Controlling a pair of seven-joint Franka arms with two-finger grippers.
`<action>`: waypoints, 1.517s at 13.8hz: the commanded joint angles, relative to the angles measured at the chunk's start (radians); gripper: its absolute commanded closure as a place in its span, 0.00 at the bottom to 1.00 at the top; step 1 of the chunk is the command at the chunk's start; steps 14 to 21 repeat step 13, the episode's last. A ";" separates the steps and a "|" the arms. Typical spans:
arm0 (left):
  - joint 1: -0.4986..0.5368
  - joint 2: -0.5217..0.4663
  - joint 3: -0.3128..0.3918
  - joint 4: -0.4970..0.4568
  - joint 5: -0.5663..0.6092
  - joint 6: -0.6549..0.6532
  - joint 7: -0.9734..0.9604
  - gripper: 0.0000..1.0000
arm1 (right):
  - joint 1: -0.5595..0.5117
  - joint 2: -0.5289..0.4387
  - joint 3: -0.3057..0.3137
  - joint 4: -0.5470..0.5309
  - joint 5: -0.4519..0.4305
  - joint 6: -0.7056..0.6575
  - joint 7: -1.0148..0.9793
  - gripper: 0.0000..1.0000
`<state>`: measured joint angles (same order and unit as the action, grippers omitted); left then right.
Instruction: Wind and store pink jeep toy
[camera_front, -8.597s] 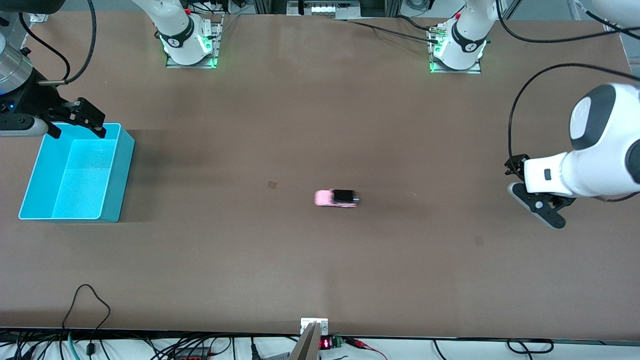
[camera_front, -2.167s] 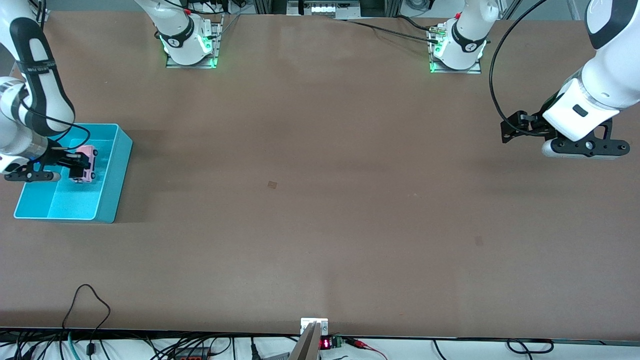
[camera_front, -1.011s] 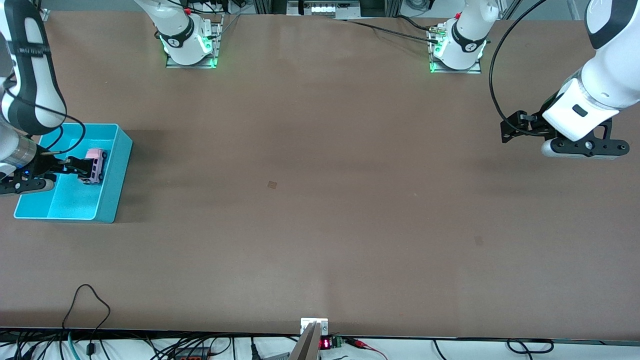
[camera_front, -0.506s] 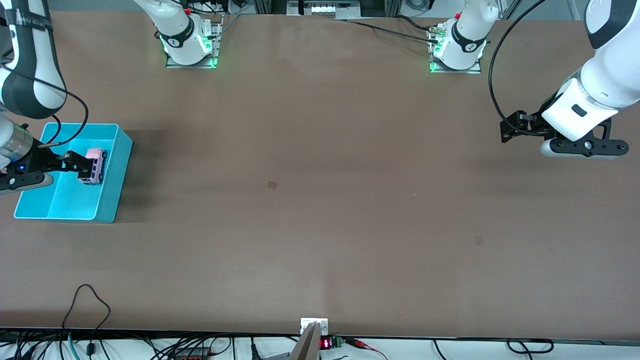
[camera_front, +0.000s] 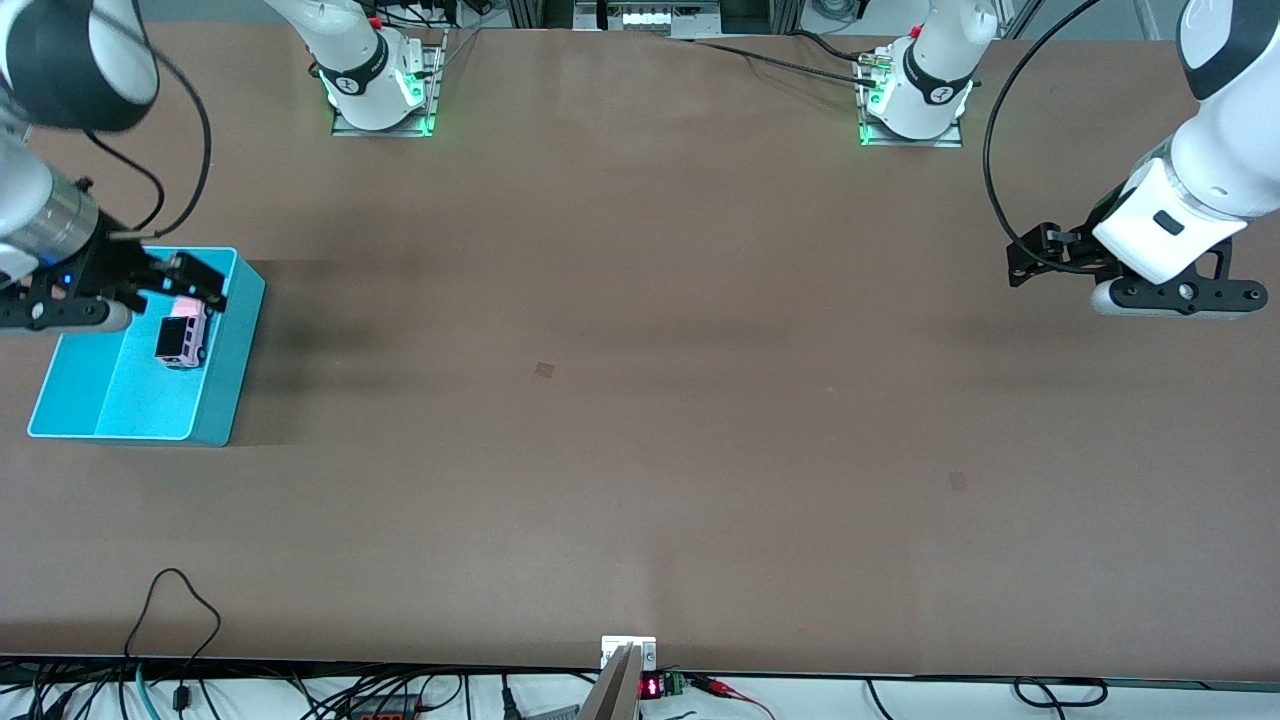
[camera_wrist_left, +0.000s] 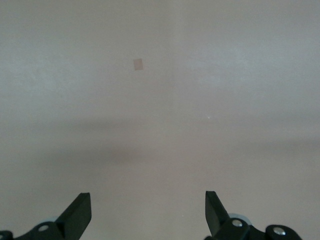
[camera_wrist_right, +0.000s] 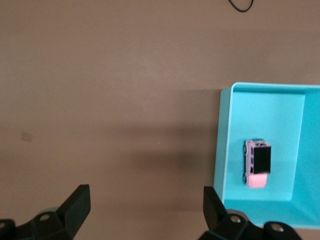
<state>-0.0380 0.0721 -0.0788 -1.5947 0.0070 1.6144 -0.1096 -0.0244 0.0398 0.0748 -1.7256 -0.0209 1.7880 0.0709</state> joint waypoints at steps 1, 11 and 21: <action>0.006 0.002 -0.001 0.015 0.008 -0.010 0.004 0.00 | -0.005 0.015 0.049 0.092 0.001 -0.082 0.098 0.00; 0.004 0.002 -0.001 0.015 0.008 -0.011 0.004 0.00 | 0.011 -0.032 0.042 0.198 0.018 -0.197 0.093 0.00; 0.004 0.002 -0.001 0.015 0.008 -0.010 -0.001 0.00 | 0.009 -0.024 0.040 0.201 0.016 -0.196 0.092 0.00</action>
